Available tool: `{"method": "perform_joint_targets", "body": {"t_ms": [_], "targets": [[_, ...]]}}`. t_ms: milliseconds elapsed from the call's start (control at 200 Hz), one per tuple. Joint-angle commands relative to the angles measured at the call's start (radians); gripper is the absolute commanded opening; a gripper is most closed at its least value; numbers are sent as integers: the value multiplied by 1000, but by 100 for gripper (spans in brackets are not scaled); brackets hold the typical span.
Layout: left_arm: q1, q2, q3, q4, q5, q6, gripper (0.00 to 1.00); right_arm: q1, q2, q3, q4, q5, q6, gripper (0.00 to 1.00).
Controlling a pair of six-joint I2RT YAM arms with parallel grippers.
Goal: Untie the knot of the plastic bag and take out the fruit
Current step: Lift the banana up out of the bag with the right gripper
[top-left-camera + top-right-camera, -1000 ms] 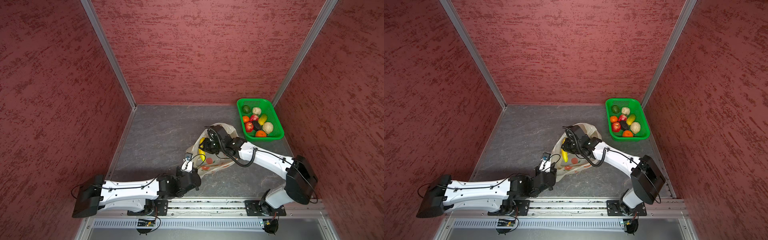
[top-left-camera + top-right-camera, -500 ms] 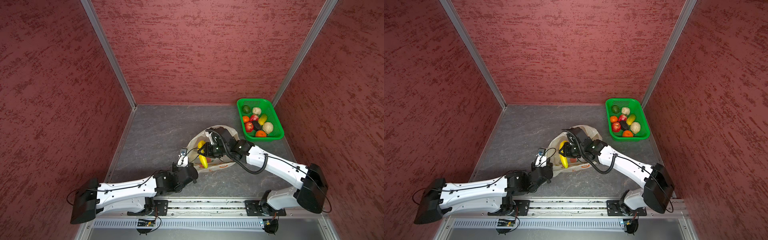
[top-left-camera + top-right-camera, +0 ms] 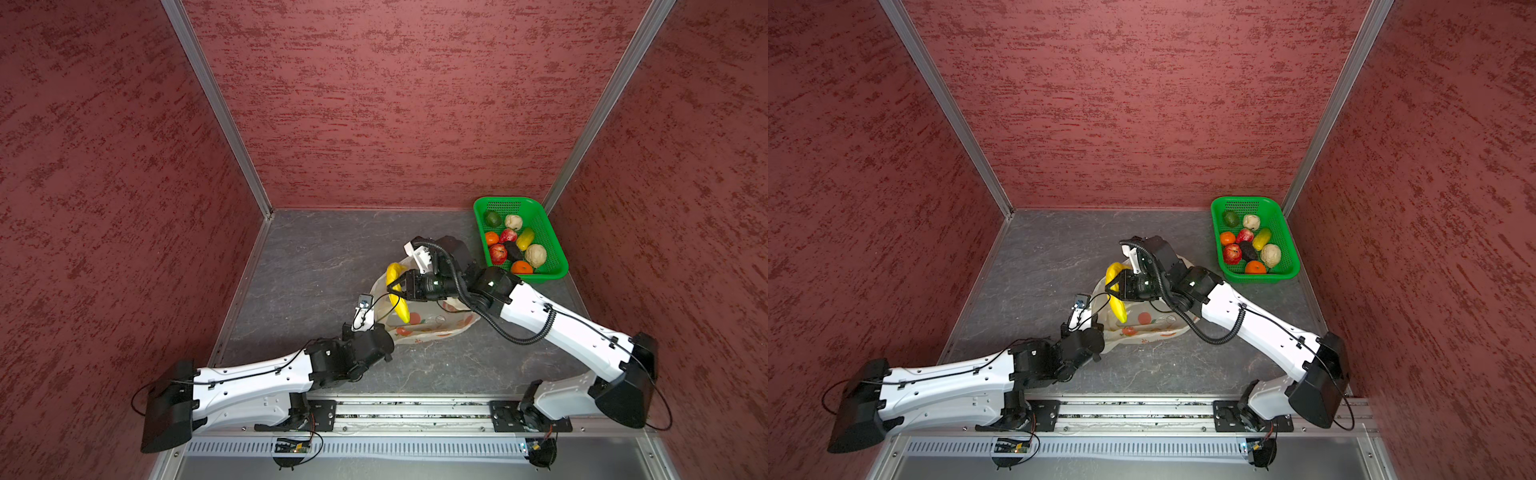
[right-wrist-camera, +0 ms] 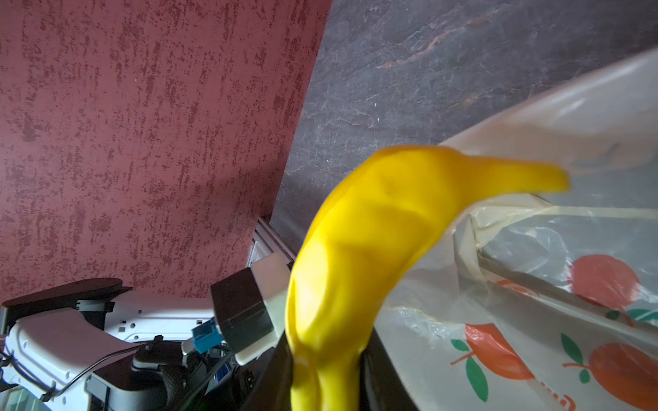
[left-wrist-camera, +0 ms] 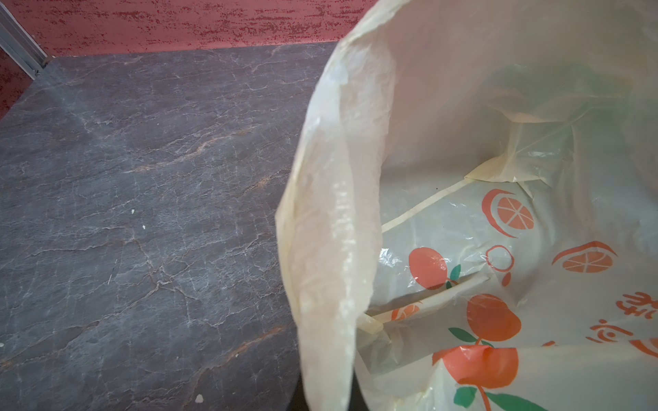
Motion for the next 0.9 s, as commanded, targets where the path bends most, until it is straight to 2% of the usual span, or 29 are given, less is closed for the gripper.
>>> {"method": "perform_joint_targets", "body": {"t_ms": [0, 120, 255, 471, 656, 897], "targets": [[1, 5, 18, -21, 5, 8, 0, -31, -9, 48, 32, -3, 2, 24], [-5, 7, 22, -24, 4, 7, 0, -99, -20, 55, 89, 8, 15, 24], [-8, 16, 25, -23, -2, 6, 0, -226, -19, 66, 148, 7, 12, 24], [-19, 24, 42, -33, -15, 3, 0, -446, 10, 121, 114, 14, -83, 25], [-25, 26, 51, -44, -25, -11, 0, -648, 42, 89, 137, 28, -128, 25], [-30, 47, 66, -48, -27, -19, 0, -830, 195, 80, 224, 80, -153, 25]]}}
